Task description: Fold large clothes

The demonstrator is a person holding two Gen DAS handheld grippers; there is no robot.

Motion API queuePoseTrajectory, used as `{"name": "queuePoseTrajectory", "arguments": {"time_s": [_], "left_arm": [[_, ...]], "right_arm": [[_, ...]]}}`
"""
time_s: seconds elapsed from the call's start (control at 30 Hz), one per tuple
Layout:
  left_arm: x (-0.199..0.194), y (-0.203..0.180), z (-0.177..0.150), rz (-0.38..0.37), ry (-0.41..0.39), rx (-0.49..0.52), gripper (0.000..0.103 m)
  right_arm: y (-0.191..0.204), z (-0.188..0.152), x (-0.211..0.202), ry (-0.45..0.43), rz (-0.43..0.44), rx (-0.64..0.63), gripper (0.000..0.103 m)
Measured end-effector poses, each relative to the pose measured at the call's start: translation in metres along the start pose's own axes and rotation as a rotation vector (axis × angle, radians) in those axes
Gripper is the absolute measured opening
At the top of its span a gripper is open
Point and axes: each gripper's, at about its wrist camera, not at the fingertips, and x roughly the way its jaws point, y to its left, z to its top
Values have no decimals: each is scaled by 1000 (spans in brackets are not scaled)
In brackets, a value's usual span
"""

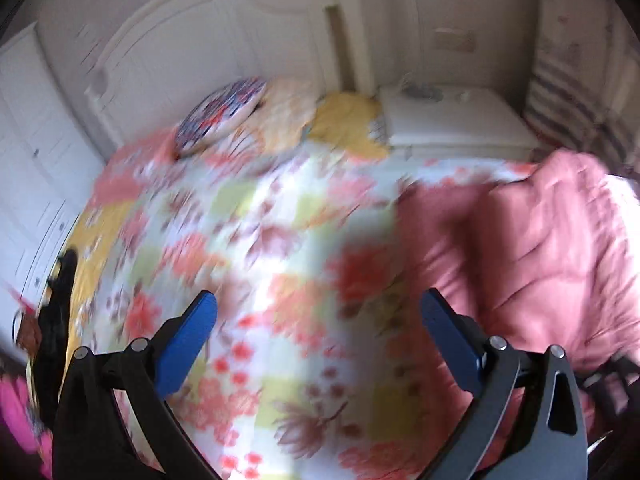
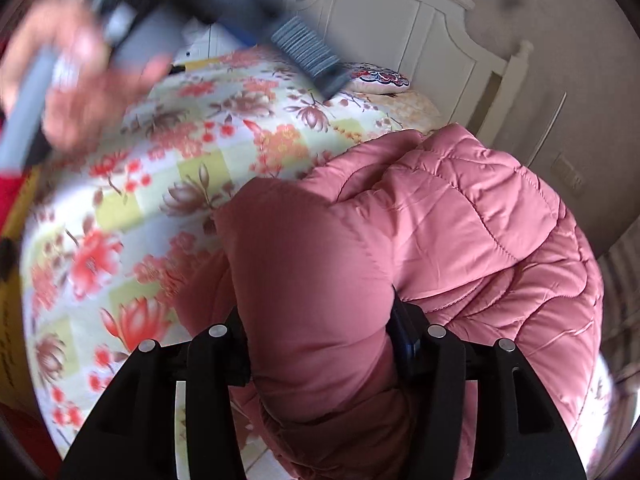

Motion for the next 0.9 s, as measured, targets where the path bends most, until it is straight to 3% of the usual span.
{"name": "queuePoseTrajectory", "arguments": {"time_s": [0.07,0.23,0.33,0.4,0.57,0.67,0.73,0.83,0.9], "left_arm": [[-8,-27,18,-6,-43,67,101],[-3,-92,36,-72,-62,249,101],[17,-129,31,-30,-47,355,101],[35,-139,24,23,-21,376,101],[61,-127,11,-25,10,344,101],[62,-118,3,-24,-15,341,101],[65,-111,0,-30,-25,330,101],[66,-103,-4,-56,-39,307,101],[65,-99,-8,-63,-58,291,101]], "right_arm": [[10,-2,2,7,-43,-56,55],[22,-5,6,12,-100,-146,57],[20,-3,4,8,-112,-172,57],[22,-6,4,4,-122,-198,57],[27,-14,-8,-50,-125,-254,57],[18,-16,-38,-111,-20,-175,61],[2,-17,-78,-205,111,-93,63],[-32,-13,-125,-274,73,19,79],[-65,-8,-147,-299,76,128,79]]}}
